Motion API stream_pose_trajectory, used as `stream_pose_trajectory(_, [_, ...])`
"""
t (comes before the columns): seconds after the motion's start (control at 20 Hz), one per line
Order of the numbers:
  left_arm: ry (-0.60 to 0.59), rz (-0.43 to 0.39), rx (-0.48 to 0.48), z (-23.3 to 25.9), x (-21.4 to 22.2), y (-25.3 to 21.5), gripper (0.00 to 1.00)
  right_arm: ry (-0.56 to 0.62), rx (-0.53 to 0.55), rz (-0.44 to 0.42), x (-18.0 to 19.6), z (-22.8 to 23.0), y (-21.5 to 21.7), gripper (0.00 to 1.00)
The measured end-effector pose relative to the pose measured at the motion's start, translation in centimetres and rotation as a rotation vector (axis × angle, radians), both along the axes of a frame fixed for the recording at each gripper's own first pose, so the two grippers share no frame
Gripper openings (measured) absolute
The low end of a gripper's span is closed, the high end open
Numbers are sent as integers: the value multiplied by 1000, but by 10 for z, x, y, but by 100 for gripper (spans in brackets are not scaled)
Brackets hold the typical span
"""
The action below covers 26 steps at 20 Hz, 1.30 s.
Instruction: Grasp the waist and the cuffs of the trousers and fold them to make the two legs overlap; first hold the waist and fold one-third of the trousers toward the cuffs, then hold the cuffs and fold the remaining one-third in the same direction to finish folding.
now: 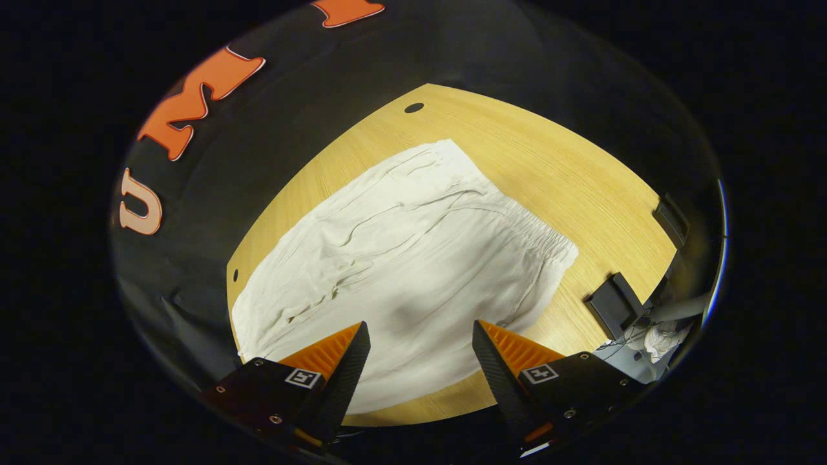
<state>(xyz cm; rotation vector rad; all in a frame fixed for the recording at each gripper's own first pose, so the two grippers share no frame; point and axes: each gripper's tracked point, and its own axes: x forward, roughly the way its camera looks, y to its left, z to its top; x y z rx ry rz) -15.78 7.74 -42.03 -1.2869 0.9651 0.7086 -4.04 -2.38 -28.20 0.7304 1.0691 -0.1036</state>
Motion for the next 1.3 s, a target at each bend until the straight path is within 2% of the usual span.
stream_pose_trajectory(0.1, [-8, 54, -8, -2, -2, 16, 99, 14, 24, -24, -1, -6, -1, 97])
stream_pose_trajectory(0.25, [5, 83, -5, -8, -9, 36, 99, 42, 27, -47, -7, -14, -7, 97])
stream_pose_trajectory(0.3, [-29, 97, -6, -3, -4, 38, 99, 46, 31, -56, -8, -15, -8, 97])
stream_pose_trajectory(0.4, [-8, 92, 13, -12, -9, 44, 98, 52, 33, -66, -9, -17, -12, 97])
stream_pose_trajectory(0.45, [-2, 103, 3, -16, -9, 45, 94, 55, 34, -71, -9, -19, -14, 96])
stream_pose_trajectory(0.5, [1, 120, -16, -17, -9, 44, 100, 58, 37, -77, -9, -18, -14, 96])
stream_pose_trajectory(0.55, [-1, 133, -19, -15, -9, 47, 100, 52, 42, -84, -8, -18, -15, 96])
stream_pose_trajectory(0.75, [-4, 134, 7, -16, -8, 62, 99, 59, 32, -98, -6, -25, -21, 97])
stream_pose_trajectory(0.9, [4, 135, -12, -18, -7, 63, 98, 68, 42, -116, -5, -30, -24, 97])
stream_pose_trajectory(0.95, [-6, 138, -6, -17, -6, 65, 100, 69, 38, -123, -5, -32, -26, 97])
stream_pose_trajectory(1.0, [-10, 147, -11, -16, -5, 66, 94, 73, 34, -127, -4, -36, -29, 97])
stream_pose_trajectory(1.05, [-5, 155, -9, -17, -5, 68, 98, 83, 32, -135, -6, -40, -31, 97])
stream_pose_trajectory(1.15, [-5, 162, -21, -18, -5, 69, 98, 95, 53, -158, -6, -44, -31, 97])
stream_pose_trajectory(1.2, [-12, 169, -17, -16, -6, 71, 93, 98, 61, -166, -5, -45, -33, 97])
stream_pose_trajectory(1.25, [-17, 167, -10, -16, -5, 72, 100, 103, 61, -169, -6, -48, -33, 97])
stream_pose_trajectory(1.3, [-13, 164, -7, -16, -5, 72, 98, 105, 59, -169, -7, -48, -34, 97])
